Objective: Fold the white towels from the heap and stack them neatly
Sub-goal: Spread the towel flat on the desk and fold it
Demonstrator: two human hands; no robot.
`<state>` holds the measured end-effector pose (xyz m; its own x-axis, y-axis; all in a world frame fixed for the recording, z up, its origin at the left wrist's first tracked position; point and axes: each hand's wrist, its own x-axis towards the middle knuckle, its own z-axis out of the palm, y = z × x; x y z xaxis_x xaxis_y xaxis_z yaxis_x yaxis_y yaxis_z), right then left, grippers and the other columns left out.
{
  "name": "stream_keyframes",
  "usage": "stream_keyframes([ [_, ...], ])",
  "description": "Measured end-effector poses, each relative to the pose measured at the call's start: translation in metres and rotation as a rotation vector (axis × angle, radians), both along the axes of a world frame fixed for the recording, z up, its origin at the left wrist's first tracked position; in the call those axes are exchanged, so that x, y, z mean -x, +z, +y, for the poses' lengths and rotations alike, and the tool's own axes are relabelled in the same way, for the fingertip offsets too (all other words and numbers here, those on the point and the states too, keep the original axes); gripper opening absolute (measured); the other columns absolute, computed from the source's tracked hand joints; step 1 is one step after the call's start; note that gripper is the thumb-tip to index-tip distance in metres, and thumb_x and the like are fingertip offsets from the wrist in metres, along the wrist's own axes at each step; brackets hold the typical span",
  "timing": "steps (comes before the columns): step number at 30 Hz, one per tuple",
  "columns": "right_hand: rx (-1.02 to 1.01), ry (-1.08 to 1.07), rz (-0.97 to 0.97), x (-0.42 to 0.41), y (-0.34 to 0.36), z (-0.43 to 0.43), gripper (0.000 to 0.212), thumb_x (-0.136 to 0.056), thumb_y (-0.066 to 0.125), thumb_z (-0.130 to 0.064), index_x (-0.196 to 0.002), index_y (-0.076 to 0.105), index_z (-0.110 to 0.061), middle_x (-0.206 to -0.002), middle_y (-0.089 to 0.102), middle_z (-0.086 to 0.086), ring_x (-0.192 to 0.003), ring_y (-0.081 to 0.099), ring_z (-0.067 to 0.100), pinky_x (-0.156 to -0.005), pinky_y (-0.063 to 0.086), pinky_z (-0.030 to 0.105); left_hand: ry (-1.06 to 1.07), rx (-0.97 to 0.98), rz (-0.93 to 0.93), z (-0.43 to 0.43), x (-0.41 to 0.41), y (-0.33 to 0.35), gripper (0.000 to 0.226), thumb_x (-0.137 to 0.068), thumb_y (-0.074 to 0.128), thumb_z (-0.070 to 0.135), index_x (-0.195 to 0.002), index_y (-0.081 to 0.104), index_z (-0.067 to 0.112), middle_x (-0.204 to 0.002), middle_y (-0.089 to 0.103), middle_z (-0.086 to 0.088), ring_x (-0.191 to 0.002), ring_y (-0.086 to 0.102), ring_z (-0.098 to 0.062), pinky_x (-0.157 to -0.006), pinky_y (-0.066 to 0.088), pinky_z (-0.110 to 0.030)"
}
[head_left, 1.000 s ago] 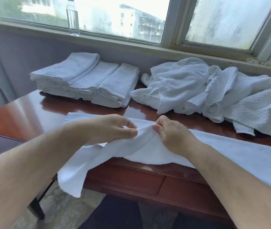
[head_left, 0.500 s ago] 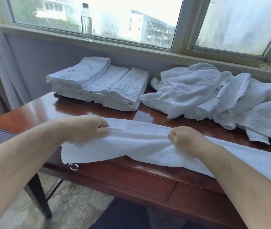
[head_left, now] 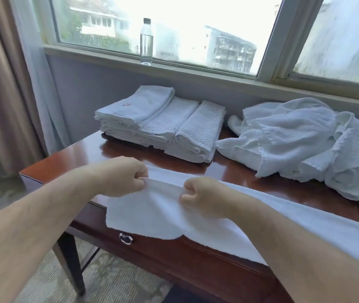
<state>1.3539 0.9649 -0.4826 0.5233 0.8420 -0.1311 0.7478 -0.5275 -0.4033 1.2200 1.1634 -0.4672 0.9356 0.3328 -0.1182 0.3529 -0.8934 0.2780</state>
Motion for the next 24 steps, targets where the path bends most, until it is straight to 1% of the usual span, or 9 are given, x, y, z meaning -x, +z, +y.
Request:
stream_keyframes([
  [2, -0.091, -0.071, 0.070, -0.007, -0.001, 0.008, 0.026, -0.093, 0.054, -0.029, -0.072, 0.042, -0.019, -0.067, 0.047, -0.005, -0.057, 0.044, 0.013, -0.049, 0.035, 0.026, 0.066, 0.079, -0.121, 0.013, -0.003, -0.011, 0.011, -0.099, 0.055, 0.036, -0.089, 0.058, 0.031, -0.083, 0.059, 0.013, -0.067, 0.055, -0.001, -0.053, 0.037, -0.018],
  [5, -0.157, -0.118, 0.044, -0.023, -0.003, 0.014, 0.026, -0.095, 0.055, -0.034, -0.079, 0.053, -0.013, -0.068, 0.050, -0.008, -0.057, 0.043, 0.009, -0.052, 0.035, 0.025, 0.156, 0.215, -0.259, 0.027, -0.009, -0.022, 0.006, -0.095, 0.063, 0.035, -0.094, 0.064, 0.029, -0.089, 0.066, 0.011, -0.078, 0.063, -0.010, -0.052, 0.044, -0.019],
  [8, -0.171, -0.136, 0.047, -0.039, -0.008, 0.016, 0.033, -0.094, 0.060, -0.040, -0.083, 0.061, -0.009, -0.065, 0.052, -0.007, -0.050, 0.044, 0.003, -0.047, 0.036, 0.018, 0.262, 0.418, -0.429, 0.038, -0.017, -0.033, 0.009, -0.088, 0.073, 0.033, -0.086, 0.072, 0.024, -0.080, 0.074, 0.006, -0.072, 0.069, -0.017, -0.061, 0.054, -0.030],
  [11, -0.163, -0.144, 0.062, -0.052, -0.014, 0.019, 0.034, -0.095, 0.062, -0.040, -0.084, 0.061, -0.008, -0.063, 0.050, -0.007, -0.045, 0.044, 0.000, -0.041, 0.032, 0.013, 0.315, 0.525, -0.509, 0.047, -0.030, -0.041, 0.020, -0.087, 0.074, 0.032, -0.088, 0.071, 0.013, -0.064, 0.061, 0.006, -0.053, 0.051, -0.013, -0.051, 0.042, -0.026],
  [14, -0.157, -0.162, -0.014, -0.060, -0.018, 0.023, 0.025, -0.095, 0.062, -0.042, -0.083, 0.063, -0.020, -0.067, 0.056, -0.010, -0.056, 0.050, 0.001, -0.051, 0.035, 0.020, 0.337, 0.415, -0.510, 0.050, -0.042, -0.046, 0.009, -0.087, 0.072, 0.038, -0.079, 0.070, 0.033, -0.055, 0.059, 0.016, -0.043, 0.047, -0.002, -0.040, 0.037, -0.016],
  [17, -0.167, -0.177, -0.052, -0.063, -0.023, 0.025, 0.022, -0.094, 0.062, -0.043, -0.080, 0.062, -0.025, -0.070, 0.059, -0.011, -0.062, 0.053, 0.002, -0.054, 0.036, 0.025, 0.344, 0.271, -0.467, 0.049, -0.050, -0.048, 0.015, -0.085, 0.072, 0.042, -0.075, 0.066, 0.032, -0.057, 0.059, 0.018, -0.045, 0.051, -0.001, -0.038, 0.036, -0.013],
  [20, -0.172, -0.184, -0.131, -0.062, -0.028, 0.027, 0.019, -0.094, 0.062, -0.044, -0.081, 0.060, -0.030, -0.072, 0.059, -0.013, -0.067, 0.054, 0.001, -0.056, 0.036, 0.026, 0.361, 0.108, -0.378, 0.046, -0.052, -0.050, 0.020, -0.087, 0.070, 0.047, -0.082, 0.061, 0.030, -0.076, 0.063, 0.014, -0.064, 0.058, -0.001, -0.052, 0.042, -0.023],
  [22, -0.190, -0.184, -0.174, -0.059, -0.030, 0.026, 0.018, -0.093, 0.062, -0.044, -0.084, 0.060, -0.028, -0.071, 0.058, -0.012, -0.067, 0.054, 0.003, -0.055, 0.035, 0.025, 0.372, 0.041, -0.328, 0.039, -0.051, -0.047, 0.024, -0.090, 0.065, 0.049, -0.101, 0.058, 0.029, -0.097, 0.062, 0.009, -0.086, 0.060, -0.011, -0.068, 0.048, -0.031],
  [24, -0.193, -0.187, -0.204, -0.057, -0.029, 0.025, 0.018, -0.092, 0.062, -0.044, -0.087, 0.060, -0.028, -0.071, 0.057, -0.012, -0.066, 0.053, 0.004, -0.053, 0.033, 0.025, 0.338, -0.117, -0.309, 0.029, -0.050, -0.044, 0.035, -0.093, 0.060, 0.045, -0.123, 0.052, 0.028, -0.116, 0.055, 0.005, -0.108, 0.052, -0.018, -0.086, 0.045, -0.036],
])
